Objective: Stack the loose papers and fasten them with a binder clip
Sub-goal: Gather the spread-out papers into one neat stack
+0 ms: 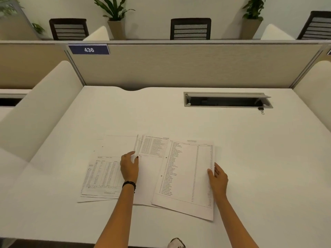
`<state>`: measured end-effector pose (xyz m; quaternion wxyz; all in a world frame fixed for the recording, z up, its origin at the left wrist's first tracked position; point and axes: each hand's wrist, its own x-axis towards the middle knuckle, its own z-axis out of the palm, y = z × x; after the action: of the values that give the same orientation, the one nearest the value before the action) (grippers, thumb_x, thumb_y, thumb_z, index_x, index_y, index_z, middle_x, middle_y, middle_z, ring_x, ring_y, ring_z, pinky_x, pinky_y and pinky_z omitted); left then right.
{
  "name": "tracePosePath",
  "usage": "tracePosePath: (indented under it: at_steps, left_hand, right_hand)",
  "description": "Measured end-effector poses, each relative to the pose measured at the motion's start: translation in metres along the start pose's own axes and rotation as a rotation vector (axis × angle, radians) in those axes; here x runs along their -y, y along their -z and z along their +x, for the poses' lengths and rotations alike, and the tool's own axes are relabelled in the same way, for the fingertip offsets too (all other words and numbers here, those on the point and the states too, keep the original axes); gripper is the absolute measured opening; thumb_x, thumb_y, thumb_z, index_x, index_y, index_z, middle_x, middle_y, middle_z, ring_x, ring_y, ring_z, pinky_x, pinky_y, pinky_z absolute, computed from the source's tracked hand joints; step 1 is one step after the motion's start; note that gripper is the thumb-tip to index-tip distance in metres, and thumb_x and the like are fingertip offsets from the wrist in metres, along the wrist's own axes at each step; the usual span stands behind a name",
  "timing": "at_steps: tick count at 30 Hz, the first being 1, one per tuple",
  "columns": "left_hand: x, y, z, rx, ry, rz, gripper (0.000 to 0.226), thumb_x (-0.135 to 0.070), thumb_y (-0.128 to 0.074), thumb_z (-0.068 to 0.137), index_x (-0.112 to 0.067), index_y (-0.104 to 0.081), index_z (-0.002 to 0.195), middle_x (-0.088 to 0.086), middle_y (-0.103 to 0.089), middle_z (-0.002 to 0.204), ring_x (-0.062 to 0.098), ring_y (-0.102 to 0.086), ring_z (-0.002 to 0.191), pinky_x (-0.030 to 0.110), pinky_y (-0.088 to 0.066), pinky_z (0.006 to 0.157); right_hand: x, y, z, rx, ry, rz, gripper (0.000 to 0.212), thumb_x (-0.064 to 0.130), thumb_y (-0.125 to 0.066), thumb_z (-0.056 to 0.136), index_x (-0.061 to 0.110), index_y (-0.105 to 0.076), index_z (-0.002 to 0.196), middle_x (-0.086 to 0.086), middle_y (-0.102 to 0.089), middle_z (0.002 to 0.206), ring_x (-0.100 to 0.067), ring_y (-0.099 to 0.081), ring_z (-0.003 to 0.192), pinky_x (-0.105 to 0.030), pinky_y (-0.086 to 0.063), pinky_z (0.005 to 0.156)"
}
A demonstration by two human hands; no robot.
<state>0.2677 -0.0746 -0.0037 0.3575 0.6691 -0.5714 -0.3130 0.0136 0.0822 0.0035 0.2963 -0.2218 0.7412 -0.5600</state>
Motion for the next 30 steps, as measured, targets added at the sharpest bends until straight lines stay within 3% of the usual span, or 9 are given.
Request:
tracePosePath:
  at_steps: [7, 12, 19, 26, 30]
  left_hand:
    - [-0.005, -0.003, -0.003, 0.053, 0.037, -0.101, 0.034, -0.002, -0.059, 0.086, -0.003, -0.054, 0.119, 0.022, -0.056, 0.118, 0.034, -0.053, 0.108, 0.043, -0.047, 0.095]
    - [-0.011, -0.006, -0.005, 0.069, 0.076, -0.180, 0.037, -0.001, -0.054, 0.088, -0.006, -0.049, 0.125, 0.022, -0.061, 0.106, 0.024, -0.055, 0.087, 0.039, -0.049, 0.085]
    - [-0.015, -0.017, -0.010, 0.181, 0.028, -0.147, 0.028, -0.002, -0.044, 0.093, -0.003, -0.055, 0.119, 0.016, -0.063, 0.114, 0.024, -0.057, 0.098, 0.032, -0.047, 0.087]
    - [-0.024, -0.028, -0.023, 0.277, 0.011, -0.156, 0.028, -0.014, -0.044, 0.095, -0.006, -0.052, 0.121, 0.006, -0.060, 0.103, 0.018, -0.054, 0.089, 0.024, -0.042, 0.074]
    - [-0.023, -0.028, -0.020, 0.303, 0.045, -0.189, 0.027, -0.018, -0.049, 0.094, -0.010, -0.052, 0.119, 0.005, -0.061, 0.096, 0.017, -0.057, 0.082, 0.020, -0.045, 0.063]
  right_hand:
    - [-0.001, -0.009, -0.004, 0.013, 0.009, -0.011, 0.044, -0.001, -0.052, 0.089, 0.004, -0.045, 0.132, -0.010, -0.055, 0.131, -0.016, -0.052, 0.114, -0.027, -0.040, 0.096]
    - [-0.001, -0.017, -0.005, 0.032, 0.000, -0.013, 0.047, -0.001, -0.052, 0.089, 0.004, -0.042, 0.134, -0.011, -0.052, 0.134, -0.021, -0.051, 0.121, -0.026, -0.038, 0.098]
    - [0.000, -0.032, -0.009, 0.053, 0.010, -0.061, 0.050, -0.002, -0.049, 0.089, 0.003, -0.036, 0.138, -0.010, -0.047, 0.139, -0.023, -0.044, 0.129, -0.022, -0.033, 0.100]
    - [0.002, -0.041, -0.011, 0.091, -0.001, -0.099, 0.054, -0.001, -0.048, 0.090, 0.004, -0.030, 0.140, -0.011, -0.041, 0.142, -0.024, -0.040, 0.131, -0.024, -0.030, 0.103]
    - [0.001, -0.037, -0.008, 0.079, 0.006, -0.127, 0.055, 0.000, -0.049, 0.089, 0.005, -0.029, 0.140, -0.012, -0.036, 0.143, -0.026, -0.037, 0.133, -0.034, -0.031, 0.110]
